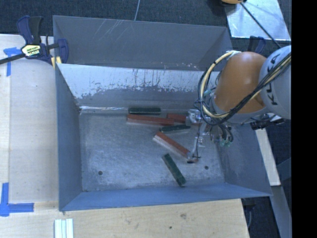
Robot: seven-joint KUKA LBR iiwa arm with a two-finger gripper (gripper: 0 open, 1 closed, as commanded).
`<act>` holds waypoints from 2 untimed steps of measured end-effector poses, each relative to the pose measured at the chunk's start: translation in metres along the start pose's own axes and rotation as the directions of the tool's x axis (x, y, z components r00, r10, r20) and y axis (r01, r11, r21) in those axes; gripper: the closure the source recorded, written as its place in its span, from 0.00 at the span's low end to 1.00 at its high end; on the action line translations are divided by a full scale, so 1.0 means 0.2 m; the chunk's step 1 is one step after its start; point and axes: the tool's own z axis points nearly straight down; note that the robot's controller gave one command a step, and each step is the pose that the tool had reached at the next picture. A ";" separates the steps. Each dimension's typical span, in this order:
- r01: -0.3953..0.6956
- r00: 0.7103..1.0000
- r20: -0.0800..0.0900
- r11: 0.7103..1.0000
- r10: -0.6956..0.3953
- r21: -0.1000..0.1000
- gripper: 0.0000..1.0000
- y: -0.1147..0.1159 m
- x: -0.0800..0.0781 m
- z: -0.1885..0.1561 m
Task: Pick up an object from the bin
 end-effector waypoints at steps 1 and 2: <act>-0.118 0.993 0.013 0.993 0.118 0.000 0.00 -0.31 -0.31 0.16; -0.093 0.996 0.010 0.996 0.093 0.000 1.00 -0.13 0.00 0.27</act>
Offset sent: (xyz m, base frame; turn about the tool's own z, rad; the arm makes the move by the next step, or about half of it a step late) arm -0.0050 -0.0249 -0.0555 0.0950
